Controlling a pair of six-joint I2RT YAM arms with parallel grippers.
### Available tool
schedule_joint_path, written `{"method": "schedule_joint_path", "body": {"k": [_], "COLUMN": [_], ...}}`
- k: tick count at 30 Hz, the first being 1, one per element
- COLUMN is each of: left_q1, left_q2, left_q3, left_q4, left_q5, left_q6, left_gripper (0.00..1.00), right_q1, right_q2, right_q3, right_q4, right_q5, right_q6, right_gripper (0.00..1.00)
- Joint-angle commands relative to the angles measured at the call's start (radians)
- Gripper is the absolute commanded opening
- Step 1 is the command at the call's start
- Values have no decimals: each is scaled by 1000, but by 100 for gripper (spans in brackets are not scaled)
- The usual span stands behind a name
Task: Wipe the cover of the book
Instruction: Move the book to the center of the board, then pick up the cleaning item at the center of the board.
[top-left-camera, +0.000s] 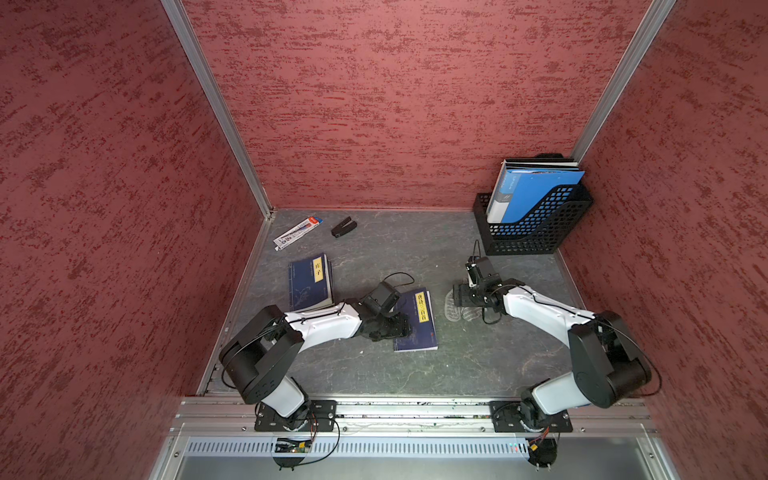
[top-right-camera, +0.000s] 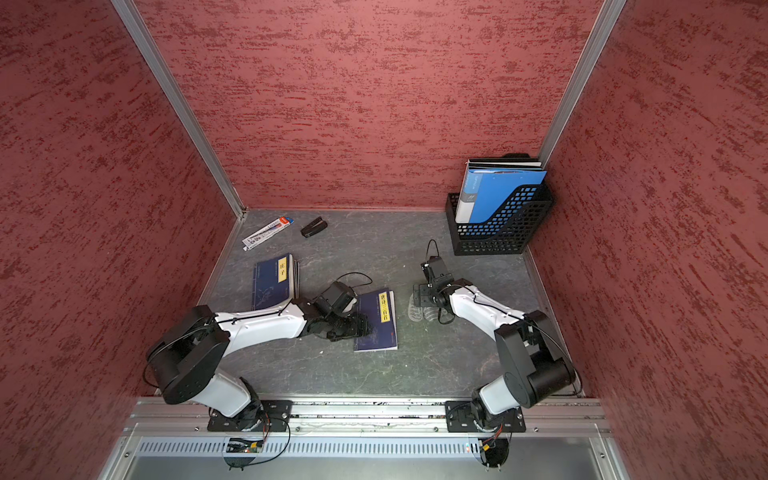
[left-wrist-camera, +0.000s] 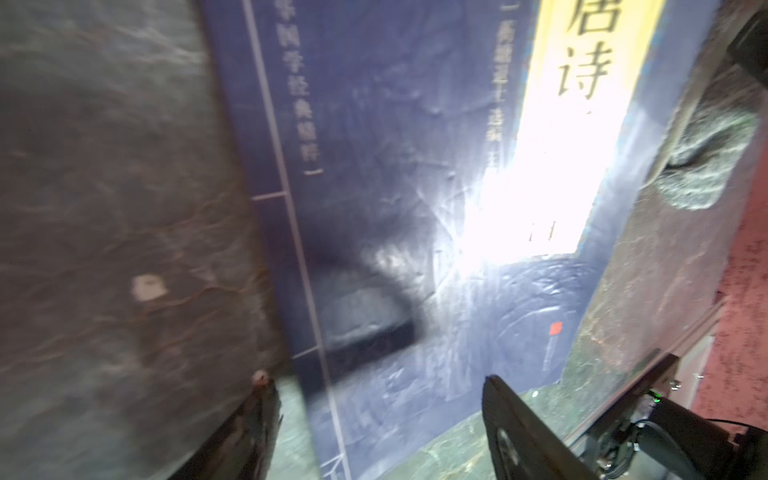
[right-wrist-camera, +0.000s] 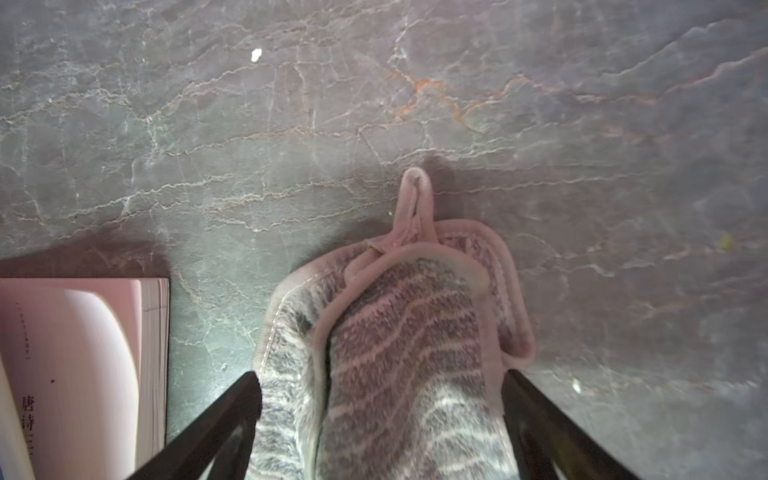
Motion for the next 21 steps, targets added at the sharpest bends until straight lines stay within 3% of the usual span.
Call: {"method": "schedule_joint_path", "body": {"k": [1,10,14,21], "left_q1": [32,142,189,263], "left_q2": [-44,-163,-211,-267], "left_q3": [5,12,25,8], "left_q4": [-77,-151,-184,-213], "left_q5": [-28,-4,8,27], "left_q6": [48,117,144,180], "left_gripper": [80,80,80,81], "right_q1": [-3,-4,-6,-14], "right_q2": [27,98,129,118], "right_q3": [16,7,-5,-8], "right_q4": [40,28,28,42], "right_q5": [-43,14,34,11], "right_q6": [-21,5,24,32], "right_gripper": [91,90,83,37]}}
